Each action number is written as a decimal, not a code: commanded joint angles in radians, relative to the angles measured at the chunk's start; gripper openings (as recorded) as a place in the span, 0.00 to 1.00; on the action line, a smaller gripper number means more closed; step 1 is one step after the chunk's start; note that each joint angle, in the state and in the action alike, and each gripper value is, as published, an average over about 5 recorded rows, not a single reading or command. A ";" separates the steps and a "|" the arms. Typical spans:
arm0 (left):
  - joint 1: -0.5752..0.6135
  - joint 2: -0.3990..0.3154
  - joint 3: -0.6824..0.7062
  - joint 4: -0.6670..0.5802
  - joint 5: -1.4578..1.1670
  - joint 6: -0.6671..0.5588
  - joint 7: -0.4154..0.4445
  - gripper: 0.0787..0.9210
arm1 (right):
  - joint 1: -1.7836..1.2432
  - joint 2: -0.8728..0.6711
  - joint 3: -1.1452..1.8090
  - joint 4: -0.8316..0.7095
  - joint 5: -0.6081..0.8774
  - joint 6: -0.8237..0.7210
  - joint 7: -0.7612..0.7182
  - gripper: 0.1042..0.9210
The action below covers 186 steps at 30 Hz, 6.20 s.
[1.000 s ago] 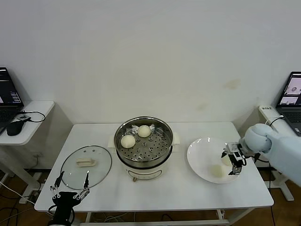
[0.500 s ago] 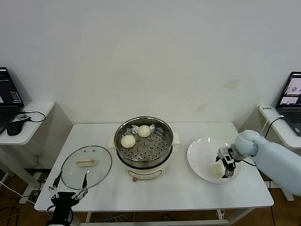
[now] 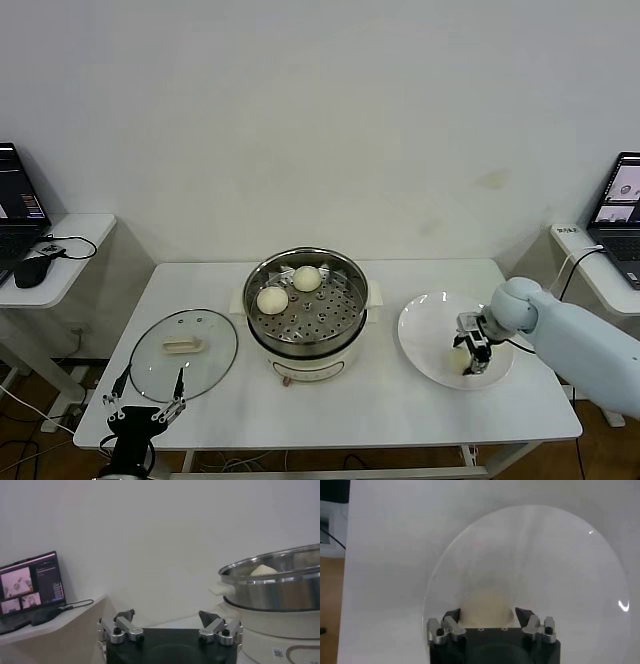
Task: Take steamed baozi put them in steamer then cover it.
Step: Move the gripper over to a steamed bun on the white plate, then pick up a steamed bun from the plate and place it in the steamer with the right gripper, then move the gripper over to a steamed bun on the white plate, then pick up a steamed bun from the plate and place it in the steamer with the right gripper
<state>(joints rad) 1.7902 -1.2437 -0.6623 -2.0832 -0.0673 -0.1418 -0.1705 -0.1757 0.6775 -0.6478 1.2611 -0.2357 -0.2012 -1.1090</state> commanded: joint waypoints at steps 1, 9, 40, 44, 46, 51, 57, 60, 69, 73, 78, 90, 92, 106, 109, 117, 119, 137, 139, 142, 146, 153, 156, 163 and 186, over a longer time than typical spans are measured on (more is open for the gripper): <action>-0.002 0.001 0.001 0.000 0.000 0.000 0.000 0.88 | 0.012 -0.012 0.001 0.009 0.008 -0.005 -0.008 0.58; -0.005 0.002 0.004 -0.002 0.000 -0.001 0.000 0.88 | 0.145 -0.052 -0.069 0.072 0.072 -0.023 -0.025 0.47; -0.015 0.011 -0.027 -0.022 -0.024 0.000 0.001 0.88 | 0.754 0.485 -0.495 0.117 0.473 -0.075 0.031 0.50; -0.016 0.008 -0.038 -0.025 -0.031 0.000 0.001 0.88 | 0.710 0.539 -0.533 0.098 0.443 -0.035 0.048 0.50; -0.018 0.006 -0.040 -0.025 -0.033 0.000 0.001 0.88 | 0.696 0.558 -0.554 0.087 0.422 -0.006 0.057 0.50; -0.025 0.000 -0.039 -0.020 -0.035 0.000 0.000 0.88 | 0.672 0.589 -0.603 0.078 0.369 0.081 0.083 0.50; -0.033 -0.007 -0.032 -0.016 -0.036 0.000 0.000 0.88 | 0.654 0.601 -0.644 0.076 0.288 0.210 0.098 0.50; -0.035 -0.008 -0.029 -0.014 -0.036 -0.001 0.000 0.88 | 0.649 0.601 -0.652 0.076 0.264 0.249 0.103 0.50; -0.039 -0.008 -0.025 -0.012 -0.036 -0.001 0.000 0.88 | 0.636 0.605 -0.650 0.061 0.225 0.312 0.117 0.51; -0.039 -0.009 -0.023 -0.011 -0.036 -0.002 -0.001 0.88 | 0.636 0.605 -0.652 0.069 0.226 0.318 0.115 0.52; -0.037 -0.011 -0.022 -0.013 -0.036 -0.004 -0.001 0.88 | 0.643 0.602 -0.654 0.079 0.232 0.320 0.104 0.52; -0.036 -0.008 -0.022 -0.018 -0.036 -0.004 -0.001 0.88 | 0.701 0.536 -0.590 0.108 0.286 0.288 0.076 0.82; -0.036 -0.005 -0.023 -0.020 -0.037 -0.004 -0.001 0.88 | 0.709 0.504 -0.560 0.113 0.296 0.274 0.068 0.86; -0.055 0.031 -0.027 -0.007 -0.043 -0.001 0.001 0.88 | 0.698 0.122 -0.405 0.205 0.311 -0.068 0.008 0.88; -0.059 0.041 -0.027 -0.002 -0.045 0.000 0.002 0.88 | 0.658 0.023 -0.385 0.224 0.283 -0.088 -0.007 0.88; -0.069 0.053 -0.018 0.013 -0.042 0.003 0.005 0.88 | 0.403 -0.160 -0.197 0.150 0.150 -0.035 -0.014 0.88; -0.069 0.054 -0.017 0.017 -0.040 0.003 0.006 0.88 | 0.336 -0.173 -0.140 0.125 0.123 -0.019 -0.018 0.88; -0.039 0.046 -0.032 0.013 -0.027 0.004 0.006 0.88 | -0.048 -0.069 0.173 -0.086 -0.100 0.062 0.003 0.88; -0.036 0.043 -0.032 0.012 -0.025 0.004 0.006 0.88 | -0.055 -0.047 0.176 -0.117 -0.110 0.071 0.010 0.88; -0.030 0.040 -0.031 0.009 -0.023 0.003 0.006 0.88 | -0.062 -0.012 0.187 -0.164 -0.120 0.080 0.019 0.88; -0.023 0.040 -0.035 0.003 -0.023 0.002 0.006 0.88 | -0.062 0.030 0.199 -0.215 -0.144 0.093 0.032 0.88; -0.023 0.038 -0.034 0.004 -0.022 0.002 0.006 0.88 | -0.053 0.088 0.208 -0.287 -0.176 0.103 0.050 0.88; -0.026 0.038 -0.034 0.007 -0.022 0.002 0.006 0.88 | -0.052 0.104 0.209 -0.299 -0.183 0.102 0.050 0.88; -0.033 0.037 -0.033 0.016 -0.024 0.002 0.006 0.88 | -0.039 0.118 0.206 -0.321 -0.206 0.100 0.048 0.83; -0.044 0.042 -0.031 0.017 -0.025 0.003 0.006 0.88 | 0.243 -0.044 -0.030 -0.020 0.044 -0.021 -0.007 0.57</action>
<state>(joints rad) 1.7491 -1.2035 -0.6956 -2.0642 -0.0921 -0.1402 -0.1653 -0.1229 0.7236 -0.5187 1.0550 -0.3524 -0.1507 -1.0989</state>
